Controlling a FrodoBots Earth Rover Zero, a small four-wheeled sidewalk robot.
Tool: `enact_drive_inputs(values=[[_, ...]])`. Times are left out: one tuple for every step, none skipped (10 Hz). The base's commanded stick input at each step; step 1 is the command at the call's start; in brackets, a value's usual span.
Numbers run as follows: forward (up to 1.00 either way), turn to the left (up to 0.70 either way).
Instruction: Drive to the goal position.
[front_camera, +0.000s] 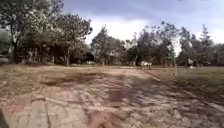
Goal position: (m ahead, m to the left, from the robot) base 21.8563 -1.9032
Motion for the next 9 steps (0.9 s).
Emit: enact_drive_inputs(values=[[0.85,0.0],[0.85,0.0],[0.85,0.0],[0.85,0.0],[0.85,0.0],[0.85,0.0],[0.85,0.0],[0.85,0.0],[0.85,0.0]])
